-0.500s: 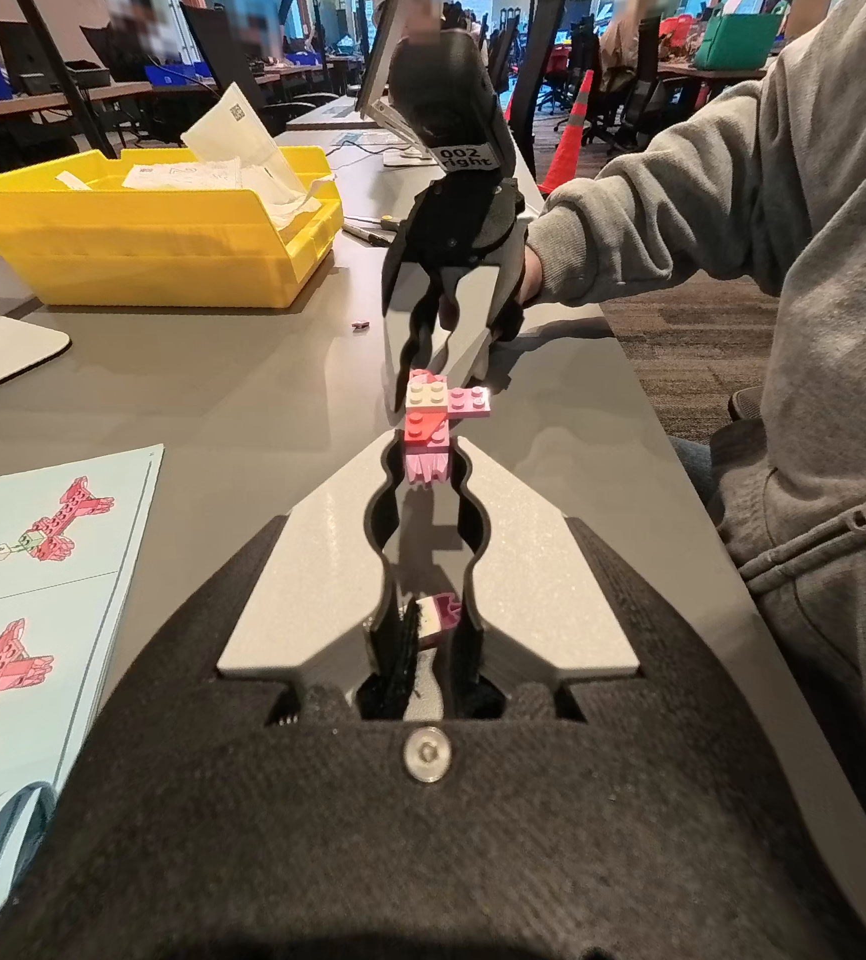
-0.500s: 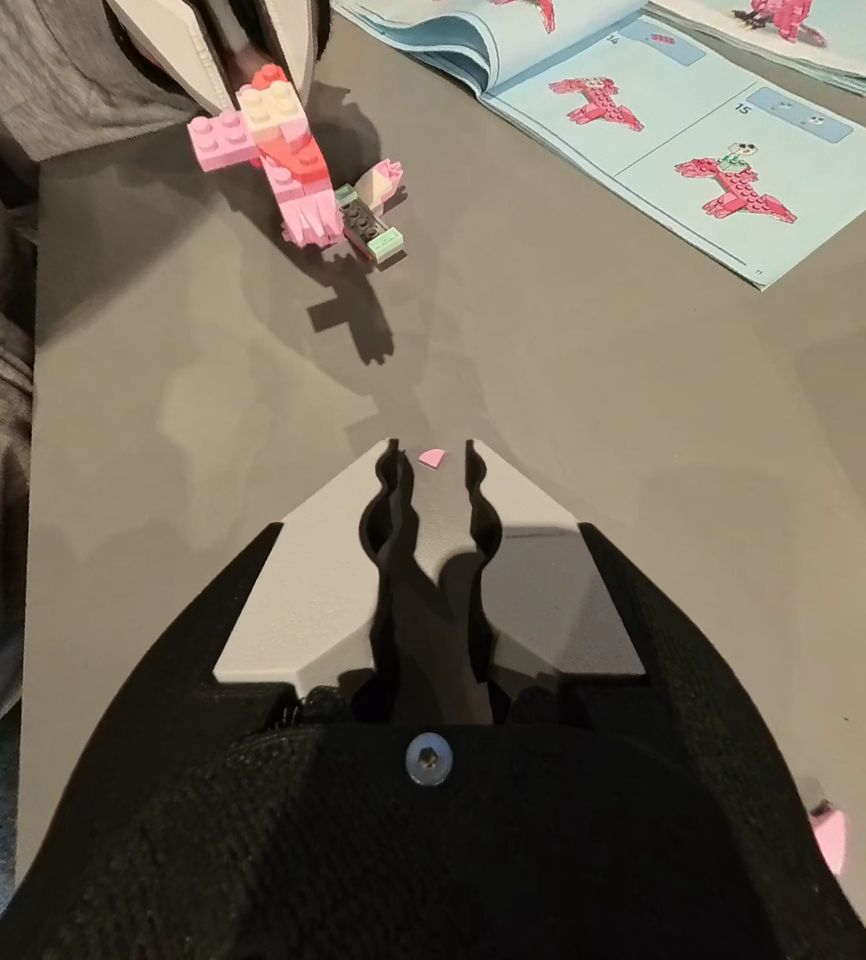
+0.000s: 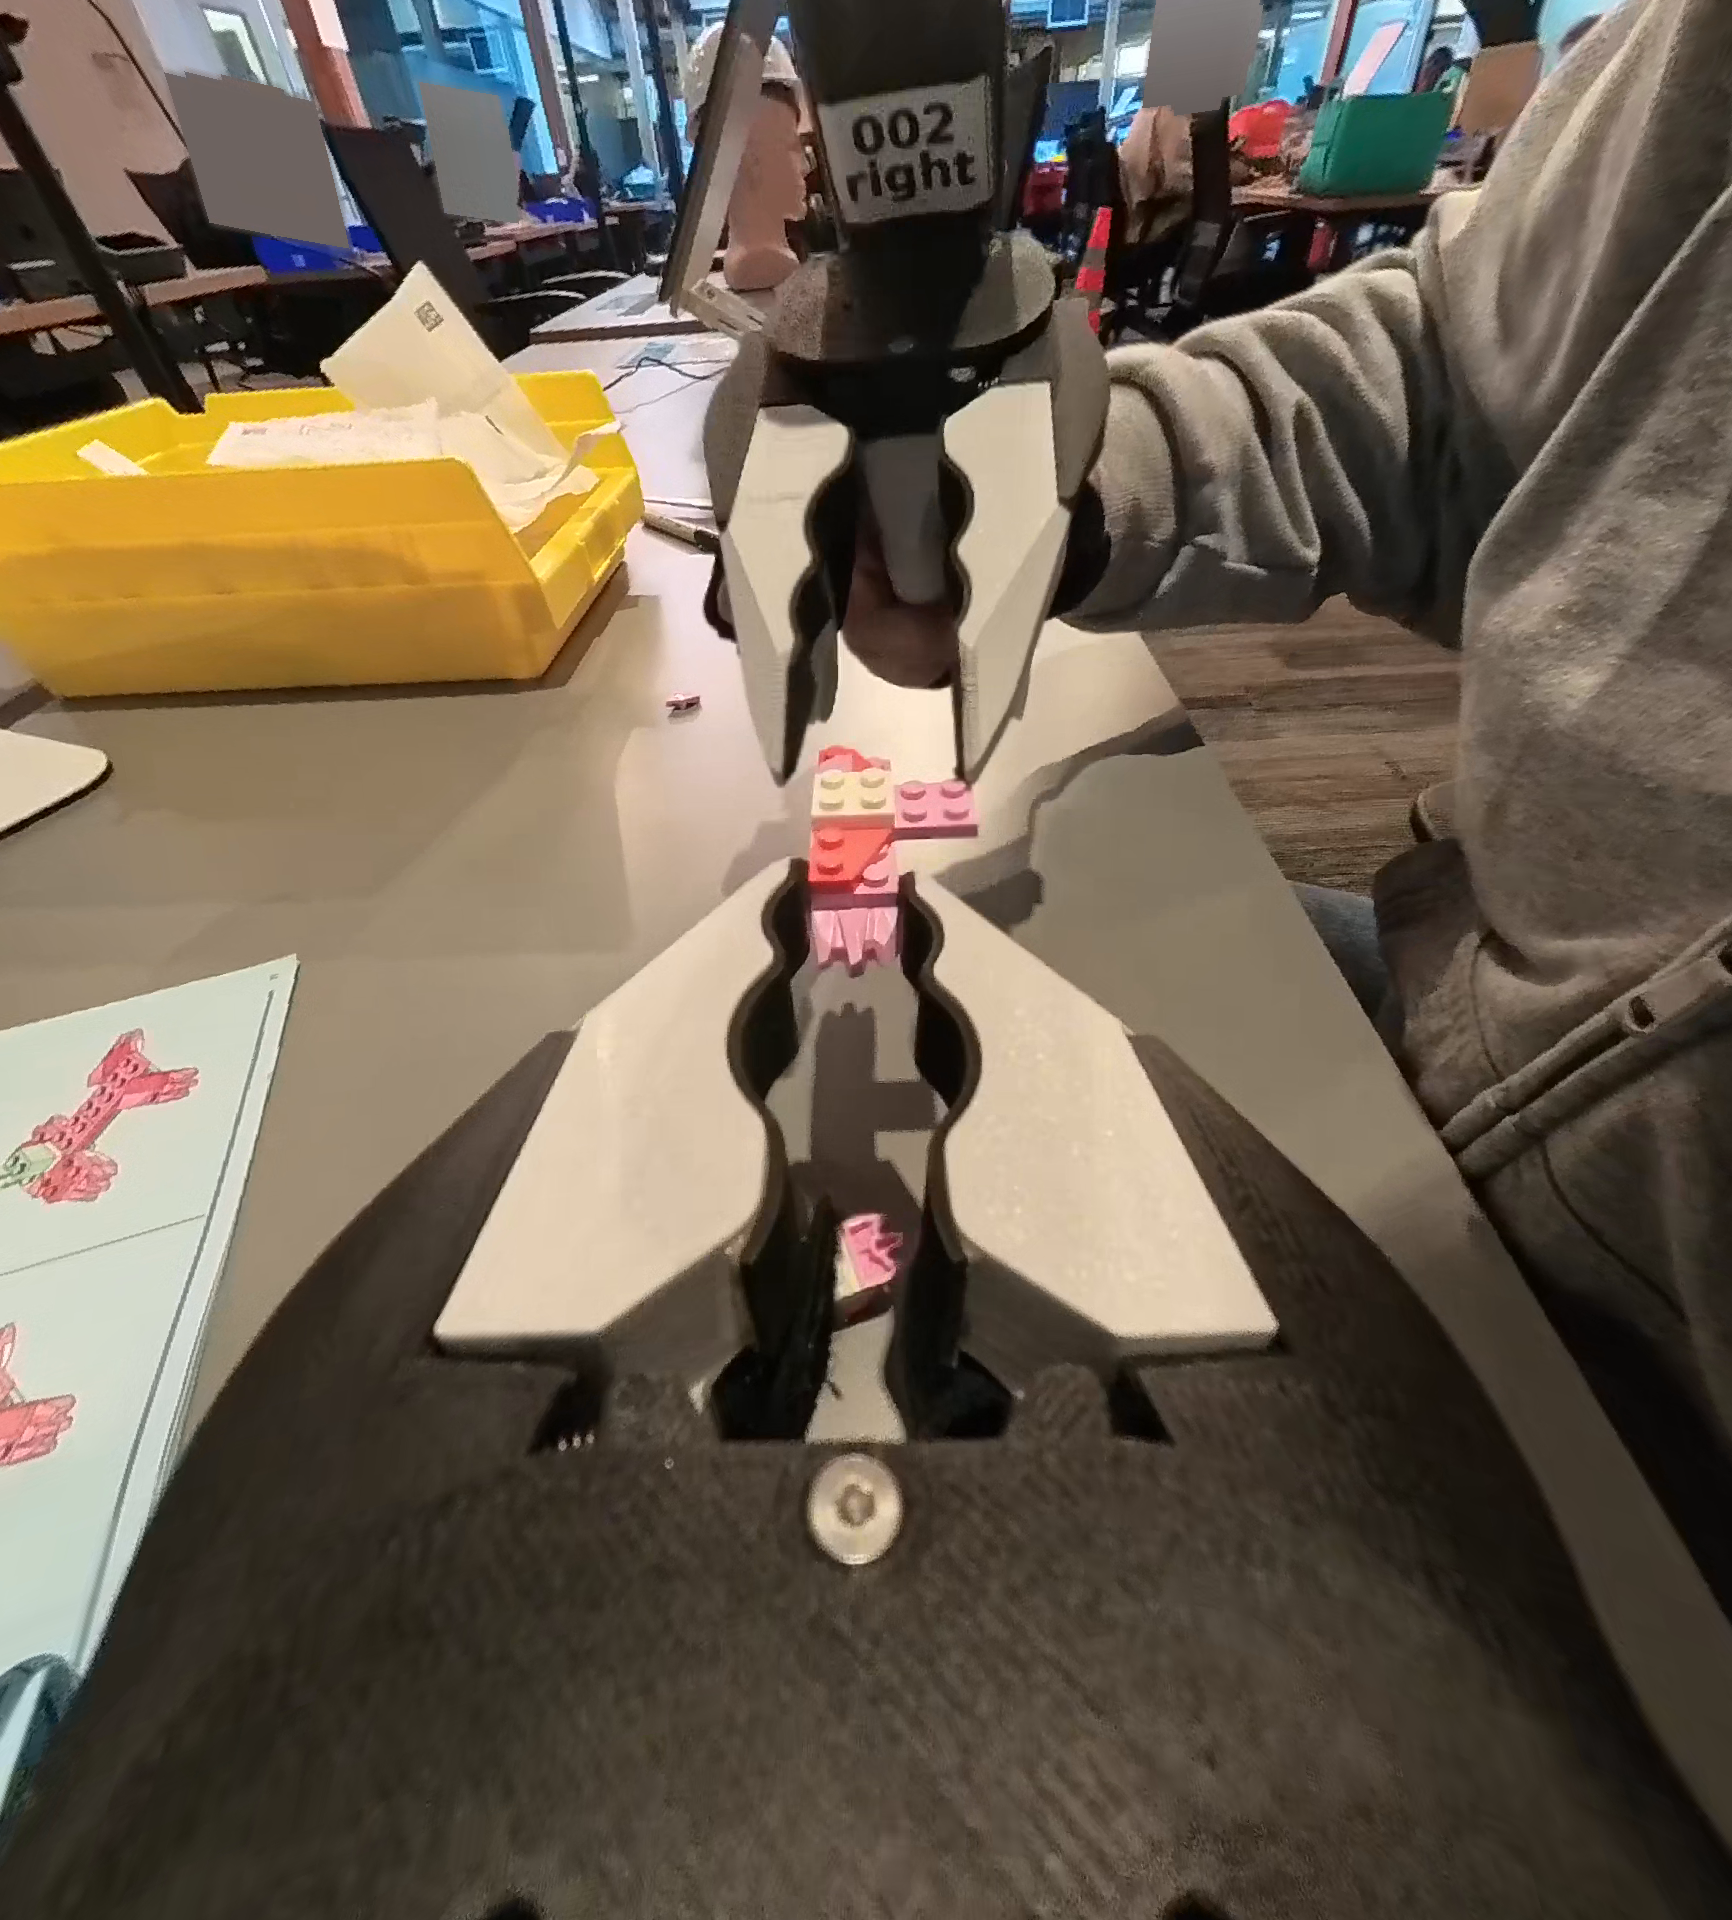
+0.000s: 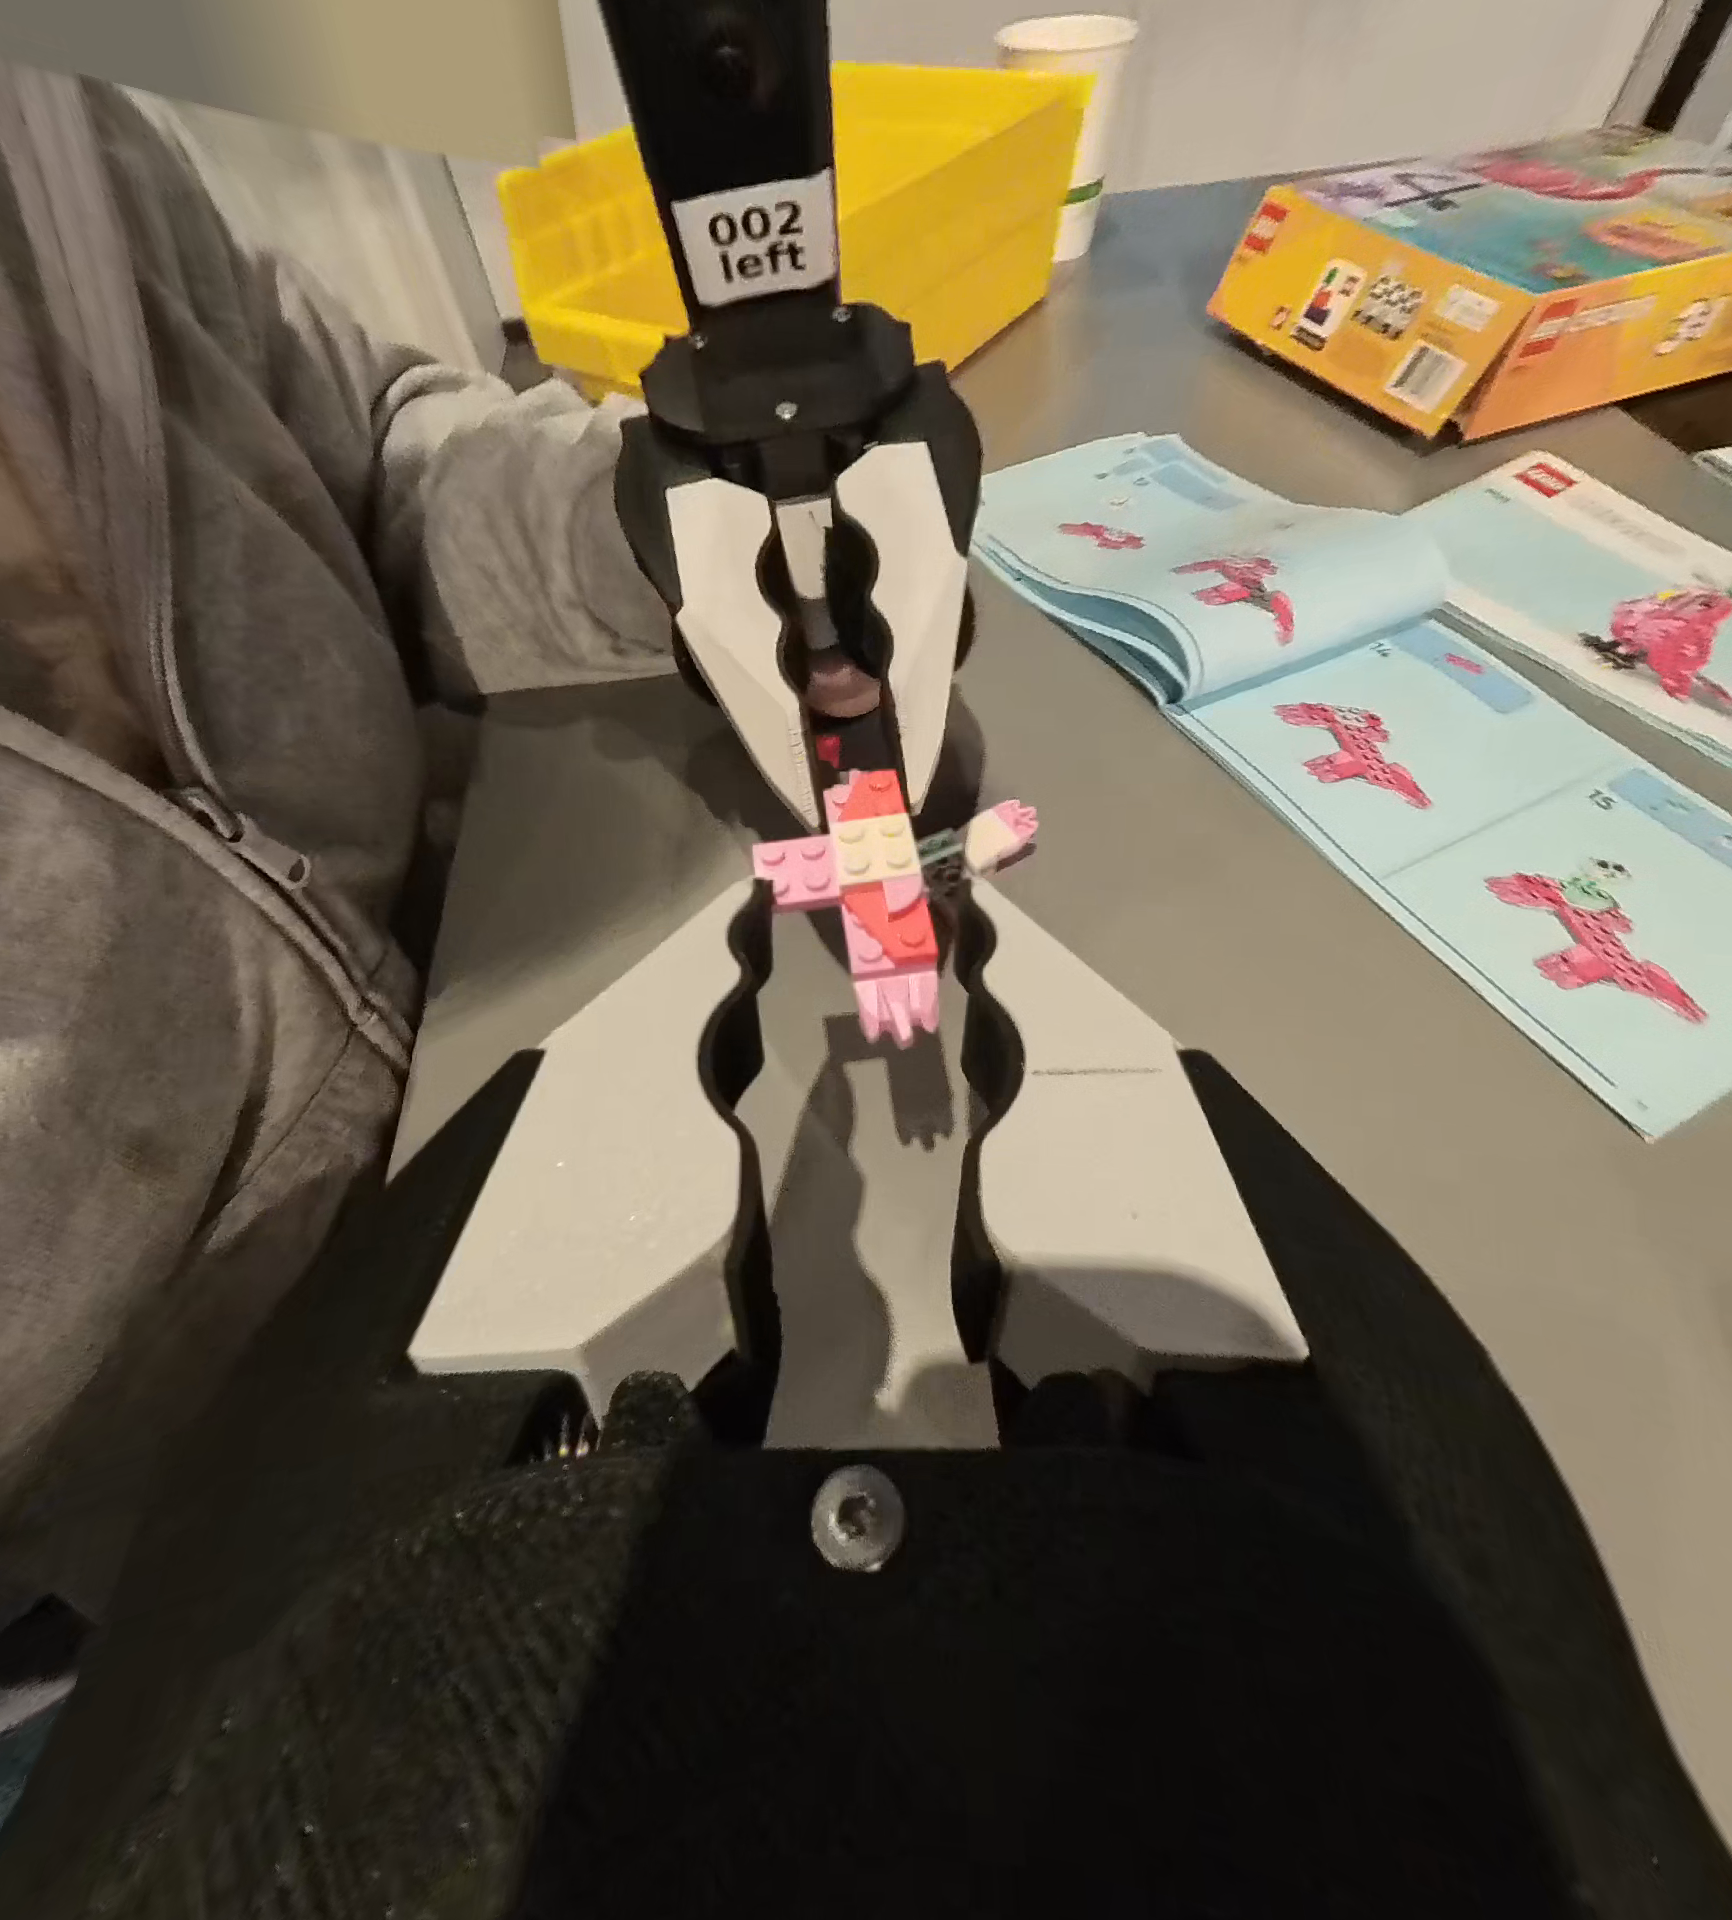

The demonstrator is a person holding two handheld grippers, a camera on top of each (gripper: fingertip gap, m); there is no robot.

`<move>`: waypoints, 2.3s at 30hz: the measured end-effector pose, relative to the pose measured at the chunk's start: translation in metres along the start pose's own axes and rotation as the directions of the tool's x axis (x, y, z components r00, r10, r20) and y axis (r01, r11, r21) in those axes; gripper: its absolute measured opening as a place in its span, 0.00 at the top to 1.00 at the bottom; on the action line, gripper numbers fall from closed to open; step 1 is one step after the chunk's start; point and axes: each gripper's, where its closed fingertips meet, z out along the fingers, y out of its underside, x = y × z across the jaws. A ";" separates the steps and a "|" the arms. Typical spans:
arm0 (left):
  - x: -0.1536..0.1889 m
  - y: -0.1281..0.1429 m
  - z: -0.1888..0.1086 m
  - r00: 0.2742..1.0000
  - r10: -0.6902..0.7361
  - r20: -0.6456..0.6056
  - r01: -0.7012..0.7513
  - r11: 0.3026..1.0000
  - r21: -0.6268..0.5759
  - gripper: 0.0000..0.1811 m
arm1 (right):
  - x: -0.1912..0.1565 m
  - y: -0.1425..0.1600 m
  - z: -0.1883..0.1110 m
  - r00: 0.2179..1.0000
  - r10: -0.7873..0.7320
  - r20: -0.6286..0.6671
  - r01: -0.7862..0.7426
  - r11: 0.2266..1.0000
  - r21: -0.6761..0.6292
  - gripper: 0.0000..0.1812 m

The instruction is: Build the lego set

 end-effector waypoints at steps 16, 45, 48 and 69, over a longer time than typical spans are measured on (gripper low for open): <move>-0.002 -0.003 -0.001 1.000 -0.014 -0.008 0.015 1.000 0.026 0.91 | -0.002 0.012 0.006 0.995 -0.096 -0.028 0.093 0.991 -0.097 0.82; -0.078 -0.018 -0.044 0.920 -0.154 0.360 0.097 0.980 0.174 0.85 | 0.054 0.051 0.043 0.940 -0.336 0.058 0.333 0.870 -0.363 0.73; -0.079 -0.018 -0.044 0.920 -0.155 0.360 0.099 0.981 0.169 0.85 | 0.058 0.060 0.053 0.912 -0.376 0.166 0.410 0.803 -0.432 0.75; -0.045 -0.004 -0.016 0.957 -0.278 0.077 0.273 0.959 0.071 0.89 | 0.047 -0.031 0.037 0.101 -0.946 -0.309 0.794 0.264 -0.547 0.96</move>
